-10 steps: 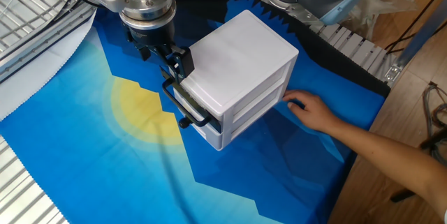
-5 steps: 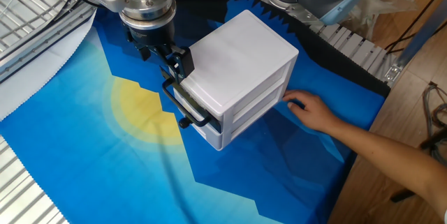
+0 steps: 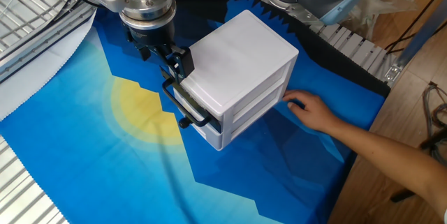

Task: Take something out of a drawer

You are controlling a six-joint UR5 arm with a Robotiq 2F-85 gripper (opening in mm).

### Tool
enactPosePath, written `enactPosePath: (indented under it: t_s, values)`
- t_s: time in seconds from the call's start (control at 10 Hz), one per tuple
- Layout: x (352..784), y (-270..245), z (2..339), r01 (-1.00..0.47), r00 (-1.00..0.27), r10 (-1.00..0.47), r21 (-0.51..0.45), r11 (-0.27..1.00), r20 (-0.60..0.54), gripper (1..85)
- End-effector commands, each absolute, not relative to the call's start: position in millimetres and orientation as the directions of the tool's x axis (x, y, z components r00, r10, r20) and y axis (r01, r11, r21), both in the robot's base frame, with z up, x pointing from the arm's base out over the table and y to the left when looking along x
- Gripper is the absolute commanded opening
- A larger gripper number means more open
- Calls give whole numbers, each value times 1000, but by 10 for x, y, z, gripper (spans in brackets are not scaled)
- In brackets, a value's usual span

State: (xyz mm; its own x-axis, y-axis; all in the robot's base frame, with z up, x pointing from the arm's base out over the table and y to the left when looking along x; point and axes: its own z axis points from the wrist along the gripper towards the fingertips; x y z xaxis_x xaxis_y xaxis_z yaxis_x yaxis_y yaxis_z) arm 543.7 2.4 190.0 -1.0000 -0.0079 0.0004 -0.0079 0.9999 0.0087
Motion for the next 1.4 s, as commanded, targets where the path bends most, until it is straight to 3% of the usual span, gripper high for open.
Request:
enactPosePath:
  t_s: [0.0, 0.1, 0.9, 1.3]
  values:
    - [5436, 46, 1900, -8, -1000, -8, 9, 1000, 0, 840]
    - [5500, -341, 1925, -4, -1000, -7, -140, 990, -23, 13]
    - [5524, -400, 1932, -56, -998, -61, -166, 985, -23, 13]
    - [5602, -193, 2061, -322, -942, -330, -107, 941, -62, 13]
